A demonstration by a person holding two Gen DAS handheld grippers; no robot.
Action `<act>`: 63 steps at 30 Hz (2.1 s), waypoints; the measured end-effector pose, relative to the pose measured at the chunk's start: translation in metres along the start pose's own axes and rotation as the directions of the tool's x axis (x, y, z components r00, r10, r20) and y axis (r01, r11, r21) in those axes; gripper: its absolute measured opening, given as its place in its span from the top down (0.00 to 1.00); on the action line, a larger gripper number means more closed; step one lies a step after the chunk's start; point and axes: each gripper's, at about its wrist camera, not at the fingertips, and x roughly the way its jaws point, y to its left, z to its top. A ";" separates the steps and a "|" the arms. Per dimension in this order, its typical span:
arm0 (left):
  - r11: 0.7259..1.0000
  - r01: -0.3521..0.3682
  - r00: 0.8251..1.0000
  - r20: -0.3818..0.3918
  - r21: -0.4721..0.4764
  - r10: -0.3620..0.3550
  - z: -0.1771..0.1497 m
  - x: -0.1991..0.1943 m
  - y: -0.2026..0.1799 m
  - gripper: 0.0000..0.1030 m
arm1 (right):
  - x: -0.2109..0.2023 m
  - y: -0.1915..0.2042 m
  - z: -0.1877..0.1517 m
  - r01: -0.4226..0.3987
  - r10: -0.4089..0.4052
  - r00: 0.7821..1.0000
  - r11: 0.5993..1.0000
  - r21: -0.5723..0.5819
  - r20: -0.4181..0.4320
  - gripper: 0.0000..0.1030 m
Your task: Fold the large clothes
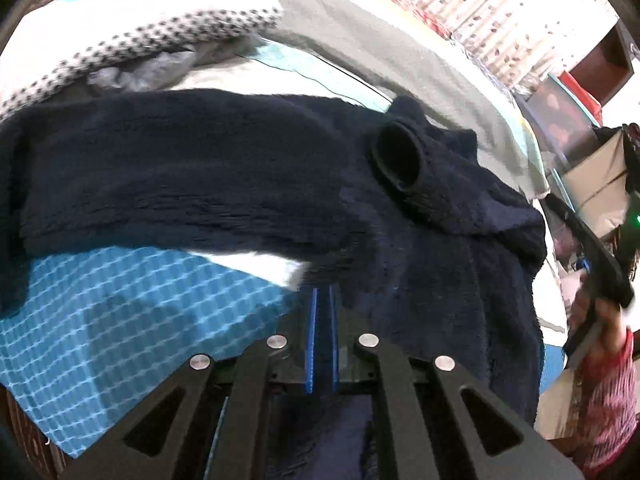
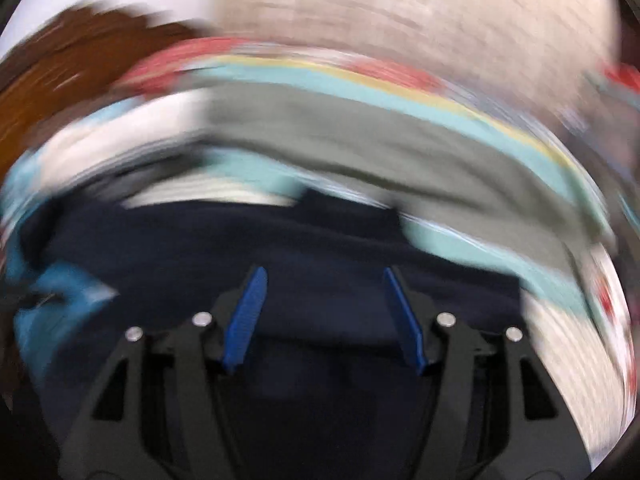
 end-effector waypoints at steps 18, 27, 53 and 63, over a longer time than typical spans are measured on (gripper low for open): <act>0.969 -0.186 0.980 0.043 -0.159 0.195 -0.040 -0.063 0.096 0.89 | 0.010 -0.056 -0.042 0.117 -0.113 0.992 0.989 0.091 -0.053 0.40; 0.932 -0.204 0.973 0.041 -0.301 0.226 -0.107 -0.090 0.170 0.89 | -0.027 0.155 -0.024 -0.284 0.284 0.958 0.923 -0.261 -0.039 0.40; 0.857 -0.177 0.961 0.105 -0.483 0.258 -0.182 -0.157 0.259 0.89 | 0.061 0.470 -0.014 -0.738 0.830 0.376 0.537 0.409 -0.412 0.86; 0.918 -0.168 0.968 0.118 -0.358 0.223 -0.122 -0.142 0.206 0.89 | -0.014 0.267 0.104 -0.640 0.587 0.741 0.764 -0.081 -0.325 0.86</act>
